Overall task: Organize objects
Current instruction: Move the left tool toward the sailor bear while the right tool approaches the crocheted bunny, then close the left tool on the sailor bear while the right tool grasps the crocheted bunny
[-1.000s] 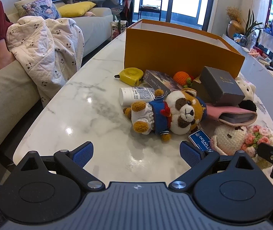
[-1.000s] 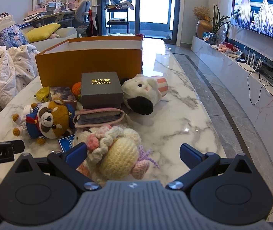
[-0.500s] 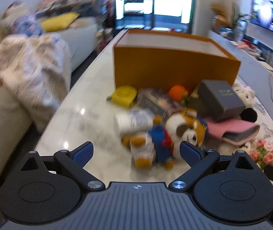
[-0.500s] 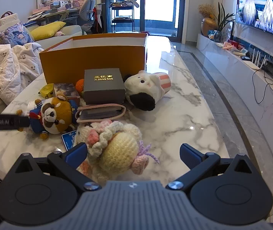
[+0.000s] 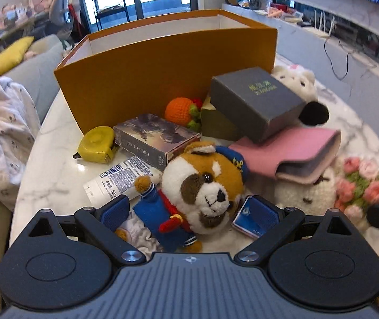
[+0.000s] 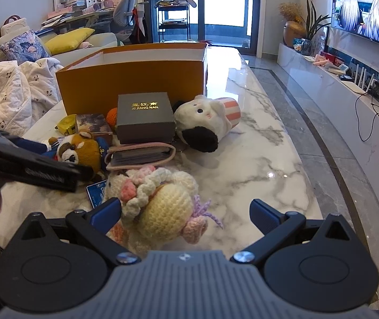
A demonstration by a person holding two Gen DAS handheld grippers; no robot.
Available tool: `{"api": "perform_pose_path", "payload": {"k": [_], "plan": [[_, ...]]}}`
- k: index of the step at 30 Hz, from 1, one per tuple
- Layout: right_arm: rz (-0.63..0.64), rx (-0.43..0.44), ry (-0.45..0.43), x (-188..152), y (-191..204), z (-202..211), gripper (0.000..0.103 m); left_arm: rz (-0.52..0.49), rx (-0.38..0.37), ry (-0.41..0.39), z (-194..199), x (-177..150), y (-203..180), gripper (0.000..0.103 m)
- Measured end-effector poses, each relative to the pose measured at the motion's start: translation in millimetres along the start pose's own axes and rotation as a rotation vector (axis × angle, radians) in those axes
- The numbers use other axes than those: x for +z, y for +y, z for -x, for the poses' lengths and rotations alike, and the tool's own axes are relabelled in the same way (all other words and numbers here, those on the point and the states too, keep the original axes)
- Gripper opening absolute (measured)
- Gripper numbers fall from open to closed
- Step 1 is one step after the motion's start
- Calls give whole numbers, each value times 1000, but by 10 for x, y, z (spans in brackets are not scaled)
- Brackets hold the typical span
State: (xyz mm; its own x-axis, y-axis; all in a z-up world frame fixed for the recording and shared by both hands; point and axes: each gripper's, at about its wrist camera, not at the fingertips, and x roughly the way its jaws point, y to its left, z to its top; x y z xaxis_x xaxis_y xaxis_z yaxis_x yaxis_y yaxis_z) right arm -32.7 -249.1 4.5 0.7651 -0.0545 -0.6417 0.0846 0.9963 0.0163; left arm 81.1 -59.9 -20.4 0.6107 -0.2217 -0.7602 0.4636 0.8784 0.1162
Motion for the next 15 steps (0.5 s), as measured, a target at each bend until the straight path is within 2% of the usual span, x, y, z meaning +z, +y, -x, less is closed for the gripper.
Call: {"api": "perform_pose_path", "payload": {"k": [4, 9, 11, 15], "plan": [[8, 15, 15, -19, -17, -13, 102, -84, 5, 61, 107, -109, -148, 103], [21, 52, 30, -21, -59, -20, 102, -182, 43, 59, 105, -184, -290, 103], [48, 100, 38, 12, -58, -73, 102, -174, 43, 72, 33, -141, -272, 103], [168, 200, 35, 119, -39, -220, 102, -71, -8, 80, -32, -63, -129, 103]]}}
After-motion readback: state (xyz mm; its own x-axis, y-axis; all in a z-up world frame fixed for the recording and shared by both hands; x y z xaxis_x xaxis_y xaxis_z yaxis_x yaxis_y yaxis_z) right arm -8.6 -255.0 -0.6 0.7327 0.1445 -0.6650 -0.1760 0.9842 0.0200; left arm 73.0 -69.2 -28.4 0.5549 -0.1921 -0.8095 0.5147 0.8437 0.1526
